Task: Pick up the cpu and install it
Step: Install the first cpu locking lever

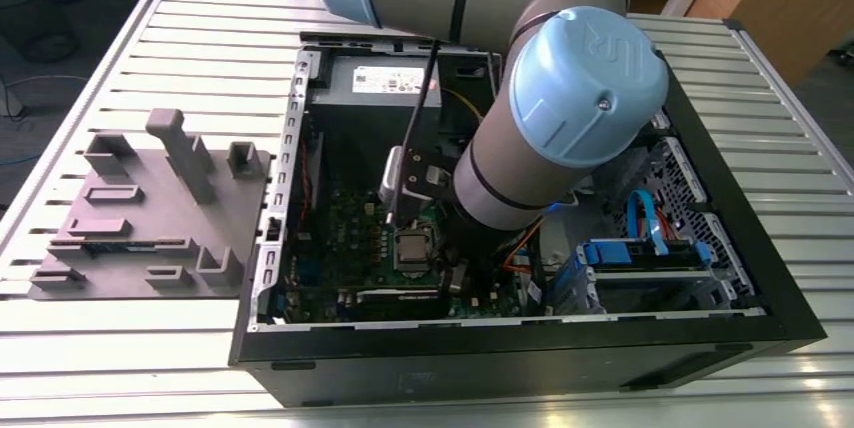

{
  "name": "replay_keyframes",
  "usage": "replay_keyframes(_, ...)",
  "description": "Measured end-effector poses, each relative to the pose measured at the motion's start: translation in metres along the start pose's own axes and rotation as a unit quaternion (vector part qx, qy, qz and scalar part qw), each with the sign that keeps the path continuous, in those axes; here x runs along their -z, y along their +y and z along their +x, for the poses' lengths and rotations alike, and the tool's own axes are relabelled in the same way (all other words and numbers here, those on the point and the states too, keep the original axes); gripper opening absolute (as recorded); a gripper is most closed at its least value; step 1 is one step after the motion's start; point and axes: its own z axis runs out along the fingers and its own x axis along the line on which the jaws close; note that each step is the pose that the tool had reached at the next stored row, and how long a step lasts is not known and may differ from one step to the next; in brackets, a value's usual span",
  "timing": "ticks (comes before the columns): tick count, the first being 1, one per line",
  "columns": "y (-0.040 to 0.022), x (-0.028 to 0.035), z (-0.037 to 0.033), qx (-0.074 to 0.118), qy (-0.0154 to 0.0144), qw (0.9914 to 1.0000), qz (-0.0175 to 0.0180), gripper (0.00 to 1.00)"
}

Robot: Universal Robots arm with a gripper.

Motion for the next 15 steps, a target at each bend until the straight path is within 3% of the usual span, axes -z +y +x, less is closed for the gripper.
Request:
replay_keyframes(2,-0.0001,0.0002,0.0,0.0,0.0006,1.0,-0.0022,0.11)
replay_keyframes(12,-0.0037,0.0005,-0.0007,-0.001,0.0007,0.99999,-0.0033,0.11)
replay_keyframes(15,-0.004,-0.0017,-0.001,0.0,0.0021,0.99999,-0.0031,0.11)
